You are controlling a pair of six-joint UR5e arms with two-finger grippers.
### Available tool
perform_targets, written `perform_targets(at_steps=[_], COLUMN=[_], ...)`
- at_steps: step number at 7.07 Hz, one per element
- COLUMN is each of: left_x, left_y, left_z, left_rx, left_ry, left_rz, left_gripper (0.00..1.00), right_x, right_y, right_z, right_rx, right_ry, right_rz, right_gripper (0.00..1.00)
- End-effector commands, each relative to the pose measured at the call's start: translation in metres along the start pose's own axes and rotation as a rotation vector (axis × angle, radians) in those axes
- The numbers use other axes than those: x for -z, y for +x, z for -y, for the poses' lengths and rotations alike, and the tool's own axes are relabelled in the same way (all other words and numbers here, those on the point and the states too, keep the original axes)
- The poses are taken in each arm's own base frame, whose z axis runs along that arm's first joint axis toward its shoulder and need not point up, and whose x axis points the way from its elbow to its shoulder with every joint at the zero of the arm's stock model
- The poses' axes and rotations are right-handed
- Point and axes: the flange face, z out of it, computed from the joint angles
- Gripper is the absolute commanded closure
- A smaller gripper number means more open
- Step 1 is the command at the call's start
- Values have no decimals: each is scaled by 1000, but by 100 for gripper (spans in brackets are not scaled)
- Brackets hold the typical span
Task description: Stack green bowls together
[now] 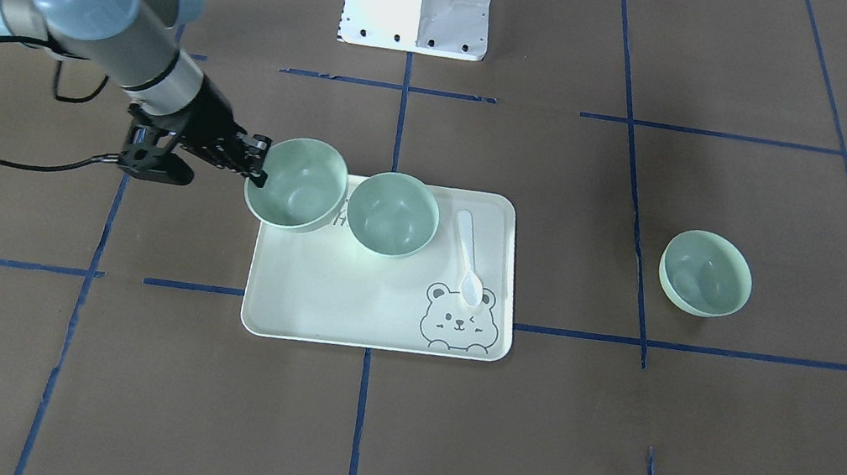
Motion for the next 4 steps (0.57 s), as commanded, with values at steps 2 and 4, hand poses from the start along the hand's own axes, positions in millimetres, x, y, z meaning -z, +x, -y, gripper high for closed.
perform_targets(at_steps=[2,4], left_x=[-51,-60], left_y=[72,94], left_z=[29,34], left_rx=[134,190], left_ry=[15,43], left_rz=[-56,-86], left_gripper=[0,0], right_x=[-31,-37], right_y=[-78,-89], right_z=[-30,-27], right_rx=[-28,-62], right_ry=[25,30], right_rz=[-74,-75], right_gripper=[100,100])
